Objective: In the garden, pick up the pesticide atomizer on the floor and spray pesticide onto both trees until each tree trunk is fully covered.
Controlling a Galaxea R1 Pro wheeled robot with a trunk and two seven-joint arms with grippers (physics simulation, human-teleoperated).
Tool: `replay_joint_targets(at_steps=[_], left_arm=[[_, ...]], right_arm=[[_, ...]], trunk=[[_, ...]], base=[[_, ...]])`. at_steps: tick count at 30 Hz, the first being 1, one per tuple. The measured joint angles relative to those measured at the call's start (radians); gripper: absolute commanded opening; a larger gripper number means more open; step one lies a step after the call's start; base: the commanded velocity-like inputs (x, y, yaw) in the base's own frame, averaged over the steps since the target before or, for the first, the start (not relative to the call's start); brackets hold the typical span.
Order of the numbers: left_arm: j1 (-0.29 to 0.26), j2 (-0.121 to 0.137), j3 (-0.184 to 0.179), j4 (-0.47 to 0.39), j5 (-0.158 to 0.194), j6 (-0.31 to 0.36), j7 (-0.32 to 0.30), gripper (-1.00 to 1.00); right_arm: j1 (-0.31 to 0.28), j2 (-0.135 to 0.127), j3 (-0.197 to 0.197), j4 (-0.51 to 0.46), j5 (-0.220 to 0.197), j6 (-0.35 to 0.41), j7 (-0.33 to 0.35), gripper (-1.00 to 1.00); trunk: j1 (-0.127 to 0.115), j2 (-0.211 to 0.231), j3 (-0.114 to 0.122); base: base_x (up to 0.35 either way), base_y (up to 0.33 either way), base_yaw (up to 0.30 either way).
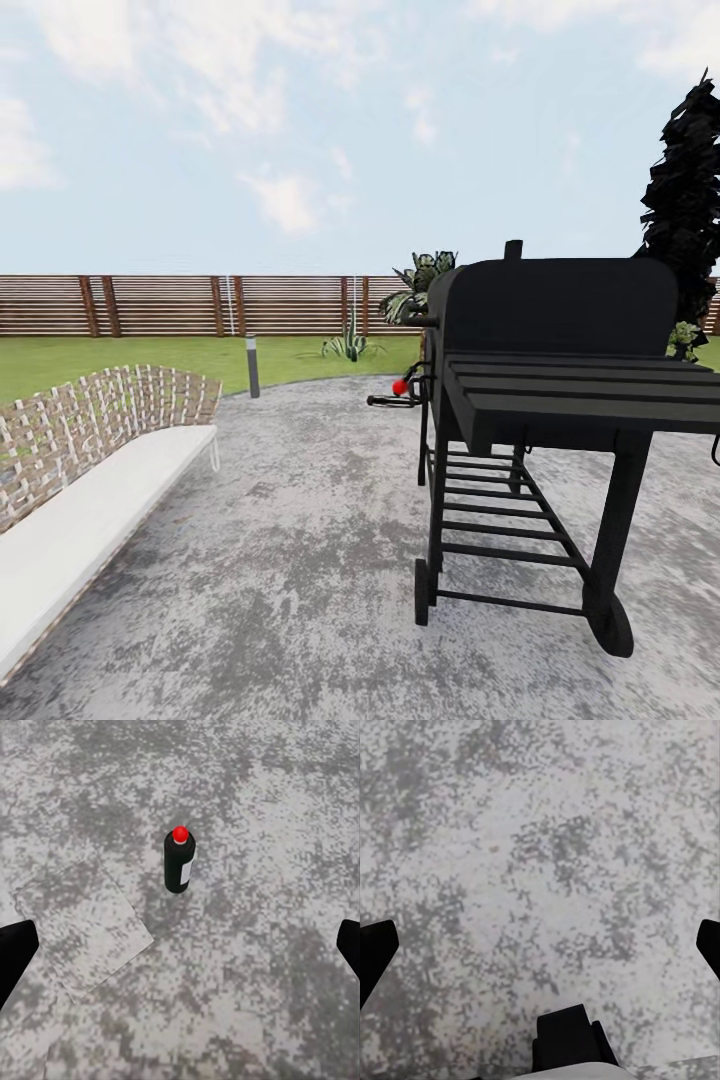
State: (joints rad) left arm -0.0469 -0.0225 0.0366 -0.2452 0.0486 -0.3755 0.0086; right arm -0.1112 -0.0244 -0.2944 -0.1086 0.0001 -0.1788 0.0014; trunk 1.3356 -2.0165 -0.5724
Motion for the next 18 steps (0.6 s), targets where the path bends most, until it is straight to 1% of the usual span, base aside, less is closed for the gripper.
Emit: replay_joint_targets(at_steps=[10, 14, 18], left_arm=[[-0.001, -0.002, 0.0, -0.015, 0.0, 0.004, 0.003, 1.0], [-0.001, -0.003, 0.001, -0.067, 0.0, 0.019, 0.004, 1.0], [-0.001, -0.003, 0.001, -0.13, 0.0, 0.076, 0.005, 1.0]], right_arm=[[-0.001, 0.001, 0.001, -0.004, 0.003, 0.001, 0.0, 1.0], [-0.004, 0.006, 0.008, -0.046, 0.008, 0.002, 0.0, 1.0], [-0.005, 0.004, 0.011, -0.103, 0.012, 0.004, 0.002, 1.0]], trunk=[[0.0, 0.0, 0.0], [0.015, -0.028, -0.012], [0.031, -0.056, -0.025]], base=[[0.0, 0.0, 0.0], [0.0, 0.0, 0.0], [0.0, 0.0, 0.0]])
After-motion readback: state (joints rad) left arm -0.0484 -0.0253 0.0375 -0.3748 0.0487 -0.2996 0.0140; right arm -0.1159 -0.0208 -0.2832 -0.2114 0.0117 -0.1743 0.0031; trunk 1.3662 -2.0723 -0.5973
